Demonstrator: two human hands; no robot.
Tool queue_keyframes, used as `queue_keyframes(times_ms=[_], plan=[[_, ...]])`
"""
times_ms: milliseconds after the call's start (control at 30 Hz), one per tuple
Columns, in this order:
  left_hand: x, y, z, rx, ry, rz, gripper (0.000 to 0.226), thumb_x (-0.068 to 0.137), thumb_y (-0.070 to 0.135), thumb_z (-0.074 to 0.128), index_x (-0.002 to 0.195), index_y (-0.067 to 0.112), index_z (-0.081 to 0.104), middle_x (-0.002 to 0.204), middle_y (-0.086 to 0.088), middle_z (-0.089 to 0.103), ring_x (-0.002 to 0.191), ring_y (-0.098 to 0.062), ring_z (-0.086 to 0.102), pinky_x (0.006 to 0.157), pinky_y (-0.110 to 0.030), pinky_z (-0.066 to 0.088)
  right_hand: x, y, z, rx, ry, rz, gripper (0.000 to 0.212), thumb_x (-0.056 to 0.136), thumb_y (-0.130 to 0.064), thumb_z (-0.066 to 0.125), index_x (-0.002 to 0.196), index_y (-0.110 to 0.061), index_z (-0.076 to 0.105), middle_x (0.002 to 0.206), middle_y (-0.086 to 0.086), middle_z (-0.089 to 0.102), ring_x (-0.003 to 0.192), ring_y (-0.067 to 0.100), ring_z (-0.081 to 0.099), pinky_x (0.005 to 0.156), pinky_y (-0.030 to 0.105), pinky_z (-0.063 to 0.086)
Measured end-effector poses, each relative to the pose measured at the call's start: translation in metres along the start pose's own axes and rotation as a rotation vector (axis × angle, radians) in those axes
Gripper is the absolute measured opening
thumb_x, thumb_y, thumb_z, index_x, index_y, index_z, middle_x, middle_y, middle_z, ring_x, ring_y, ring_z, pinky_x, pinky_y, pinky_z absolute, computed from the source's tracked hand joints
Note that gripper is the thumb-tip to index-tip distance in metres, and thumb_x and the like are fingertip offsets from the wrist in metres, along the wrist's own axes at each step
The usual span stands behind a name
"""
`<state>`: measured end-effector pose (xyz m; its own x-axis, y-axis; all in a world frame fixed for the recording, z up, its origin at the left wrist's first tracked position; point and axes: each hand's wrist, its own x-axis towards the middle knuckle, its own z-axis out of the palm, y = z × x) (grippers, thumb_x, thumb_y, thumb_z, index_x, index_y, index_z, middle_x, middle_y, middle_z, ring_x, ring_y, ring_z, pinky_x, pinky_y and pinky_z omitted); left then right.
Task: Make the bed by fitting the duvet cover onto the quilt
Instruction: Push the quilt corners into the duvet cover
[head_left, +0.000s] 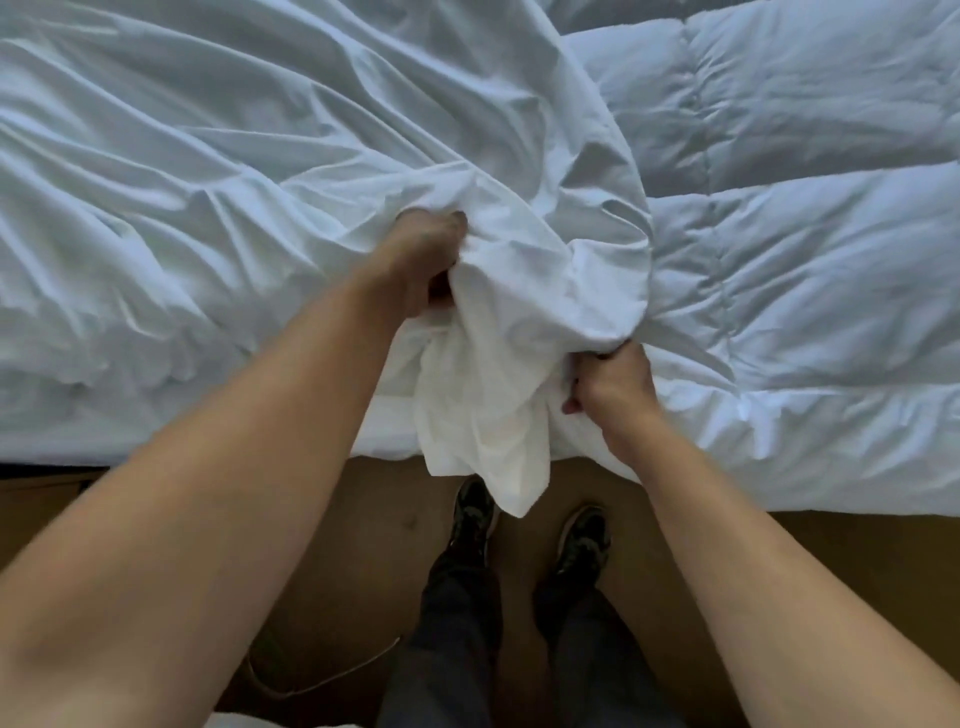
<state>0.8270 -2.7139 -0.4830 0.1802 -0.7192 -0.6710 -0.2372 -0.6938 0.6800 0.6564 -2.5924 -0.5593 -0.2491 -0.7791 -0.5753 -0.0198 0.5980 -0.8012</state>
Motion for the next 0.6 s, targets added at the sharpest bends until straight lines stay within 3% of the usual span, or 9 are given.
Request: queue_keyframes(times_ms=[67,133,167,200,267,333,467,533,600], plan=[[0.002,0.009,0.004,-0.022,-0.083,0.036,0.017,0.096,0.03,0.053,0.09,0.017,0.061,0.076,-0.004,0.066,0.051,-0.013,0.063,0.052,-0.023,0.053,0.004,0.006,-0.013,0.041,0.062,0.051,0.019,0.091,-0.012,0.053,0.094,-0.025,0.067,0.094,0.005,0.068,0.075,0.027,0.067,0.046,0.03,0.055],[0.001,0.005,0.007,-0.044,-0.247,0.121,0.008,0.087,0.019,0.058,0.093,0.017,0.063,0.087,-0.008,0.068,0.071,-0.016,0.064,0.071,-0.028,0.051,0.011,0.009,-0.027,0.108,0.158,0.138,0.023,0.095,-0.013,0.052,0.11,-0.019,0.067,0.109,0.007,0.066,0.091,0.032,0.064,0.051,0.032,0.058],[0.003,-0.004,0.006,0.027,-0.302,0.231,0.017,0.083,0.012,0.059,0.098,0.018,0.064,0.096,-0.009,0.068,0.082,-0.017,0.064,0.079,-0.03,0.05,0.015,0.011,-0.03,0.146,0.197,0.177,0.026,0.095,-0.012,0.05,0.115,-0.018,0.066,0.113,0.007,0.065,0.095,0.033,0.063,0.052,0.034,0.059],[0.004,-0.014,0.002,0.239,-0.319,0.402,0.028,0.079,0.009,0.061,0.104,0.019,0.065,0.105,-0.007,0.068,0.094,-0.018,0.064,0.088,-0.031,0.05,0.017,0.011,-0.029,0.179,0.225,0.201,0.028,0.096,-0.01,0.049,0.116,-0.018,0.066,0.115,0.006,0.065,0.097,0.033,0.063,0.054,0.036,0.06],[0.012,-0.038,-0.006,0.869,-0.199,0.77,0.036,0.077,0.014,0.067,0.113,0.019,0.066,0.123,-0.004,0.063,0.119,-0.024,0.057,0.105,-0.032,0.043,0.017,0.009,-0.02,0.219,0.266,0.215,0.032,0.095,-0.006,0.047,0.117,-0.019,0.066,0.113,0.003,0.065,0.095,0.03,0.063,0.055,0.037,0.06],[0.023,-0.057,-0.008,1.239,-0.156,0.878,0.047,0.081,0.024,0.068,0.126,0.019,0.061,0.137,-0.003,0.051,0.132,-0.027,0.043,0.113,-0.036,0.034,0.013,0.009,-0.005,0.238,0.298,0.219,0.034,0.093,-0.004,0.048,0.118,-0.017,0.066,0.111,0.002,0.066,0.091,0.027,0.064,0.054,0.034,0.059],[0.05,-0.068,0.007,1.484,-0.031,0.959,0.049,0.092,0.024,0.049,0.14,0.015,0.048,0.141,-0.011,0.048,0.131,-0.034,0.043,0.112,-0.043,0.031,0.008,0.014,0.011,0.123,0.291,0.18,0.018,0.096,-0.02,0.058,0.111,-0.025,0.064,0.105,-0.008,0.063,0.09,0.019,0.062,0.048,0.027,0.056],[0.06,-0.063,0.007,1.567,-0.02,1.069,0.045,0.093,0.019,0.044,0.136,0.009,0.051,0.131,-0.017,0.057,0.124,-0.039,0.05,0.109,-0.046,0.031,0.01,0.015,0.012,0.067,0.285,0.167,0.007,0.095,-0.03,0.062,0.103,-0.029,0.061,0.098,-0.014,0.061,0.085,0.018,0.062,0.045,0.026,0.054],[0.07,-0.057,-0.005,1.613,-0.099,1.208,0.048,0.088,0.013,0.051,0.135,0.003,0.051,0.117,-0.02,0.064,0.112,-0.041,0.058,0.103,-0.048,0.035,0.015,0.016,0.01,0.01,0.307,0.176,0.011,0.094,-0.037,0.063,0.099,-0.028,0.058,0.093,-0.014,0.058,0.08,0.02,0.062,0.043,0.026,0.054]])
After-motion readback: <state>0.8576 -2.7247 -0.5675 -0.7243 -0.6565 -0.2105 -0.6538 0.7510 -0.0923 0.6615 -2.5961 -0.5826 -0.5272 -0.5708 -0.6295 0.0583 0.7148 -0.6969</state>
